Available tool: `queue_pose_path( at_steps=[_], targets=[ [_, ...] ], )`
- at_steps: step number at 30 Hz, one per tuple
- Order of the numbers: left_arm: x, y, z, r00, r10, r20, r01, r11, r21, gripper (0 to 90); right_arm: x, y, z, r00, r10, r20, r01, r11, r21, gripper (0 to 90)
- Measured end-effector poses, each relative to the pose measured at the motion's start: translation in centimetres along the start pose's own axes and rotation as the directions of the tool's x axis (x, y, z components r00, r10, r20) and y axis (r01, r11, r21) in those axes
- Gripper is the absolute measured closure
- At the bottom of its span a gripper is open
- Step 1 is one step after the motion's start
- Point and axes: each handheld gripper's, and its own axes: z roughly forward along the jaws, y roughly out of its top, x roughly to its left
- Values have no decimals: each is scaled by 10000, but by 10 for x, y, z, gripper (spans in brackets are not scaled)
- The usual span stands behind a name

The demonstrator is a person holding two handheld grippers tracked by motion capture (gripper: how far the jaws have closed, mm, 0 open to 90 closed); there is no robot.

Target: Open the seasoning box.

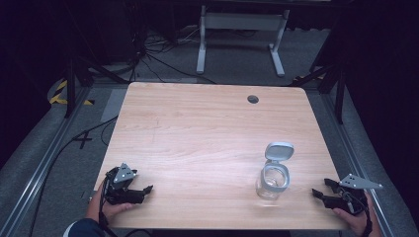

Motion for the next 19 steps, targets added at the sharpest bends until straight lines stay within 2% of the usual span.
queue_pose_path(
  at_steps=[7,10,11,19],
  targets=[
    [0,1,0,10000,-57,-11,57,9999,90,168,0,0,0,10000,24,15,-24,10000,2,308],
    [2,1,-1,9999,67,-94,-66,9999,116,168,0,0,0,10000,16,34,-16,10000,41,306],
    [0,1,0,9997,-255,-47,256,9996,98,168,0,0,0,10000,24,48,-24,10000,41,306],
    [0,1,0,9996,-260,-67,260,9996,92,166,0,0,-1,10000,56,77,-57,10000,57,306]
  ],
)
